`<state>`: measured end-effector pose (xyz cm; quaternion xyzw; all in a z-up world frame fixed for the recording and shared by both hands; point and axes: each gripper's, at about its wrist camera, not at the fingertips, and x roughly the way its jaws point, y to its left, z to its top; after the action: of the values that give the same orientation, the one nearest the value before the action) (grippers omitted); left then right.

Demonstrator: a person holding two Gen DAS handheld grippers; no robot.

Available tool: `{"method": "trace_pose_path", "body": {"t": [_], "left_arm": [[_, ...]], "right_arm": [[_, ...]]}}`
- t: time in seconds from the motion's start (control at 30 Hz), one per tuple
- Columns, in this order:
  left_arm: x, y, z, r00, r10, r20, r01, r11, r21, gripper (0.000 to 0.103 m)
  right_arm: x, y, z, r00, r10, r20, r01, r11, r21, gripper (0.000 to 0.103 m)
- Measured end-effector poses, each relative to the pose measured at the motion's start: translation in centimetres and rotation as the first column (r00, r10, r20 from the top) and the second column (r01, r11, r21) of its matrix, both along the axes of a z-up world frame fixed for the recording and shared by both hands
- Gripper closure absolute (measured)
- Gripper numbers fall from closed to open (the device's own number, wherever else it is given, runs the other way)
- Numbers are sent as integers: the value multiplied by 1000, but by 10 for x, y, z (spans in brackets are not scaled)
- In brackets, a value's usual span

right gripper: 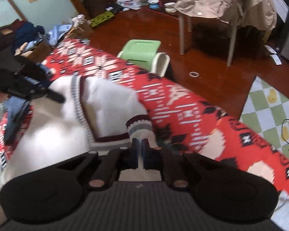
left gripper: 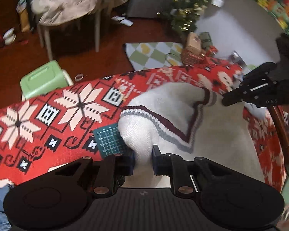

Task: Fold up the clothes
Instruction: 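Grasp the collar with both grippers and fold it toward the hem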

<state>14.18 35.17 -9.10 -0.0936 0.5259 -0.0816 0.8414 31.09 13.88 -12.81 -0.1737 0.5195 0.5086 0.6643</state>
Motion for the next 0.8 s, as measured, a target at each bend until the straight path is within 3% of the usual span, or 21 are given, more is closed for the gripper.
{"method": "trace_pose_path", "body": {"t": [0.17,0.37,0.57,0.63,0.8], "left_arm": [[-27,-27,-2,992,-122,-24,123,992,27,86],[-65,-65,-36,948,-306,-91,317,938,142,88],[-80,-70,-50,949,-293,-117,309,939,154,84],[-82,-67,-46,955,-270,-123,285,949,132,76],[-98,-59,-33,968,-203,-146,218,971,100,75]], "right_arm": [[-41,-5,11,997,7,-73,-5,1000,21,99],[-99,-11,-18,992,26,-126,-29,999,-24,99],[-120,-26,-35,993,-13,-121,7,999,-51,97],[-121,-29,-26,991,-24,-132,19,999,-38,92],[-110,-44,6,995,-51,-91,53,998,15,92]]}}
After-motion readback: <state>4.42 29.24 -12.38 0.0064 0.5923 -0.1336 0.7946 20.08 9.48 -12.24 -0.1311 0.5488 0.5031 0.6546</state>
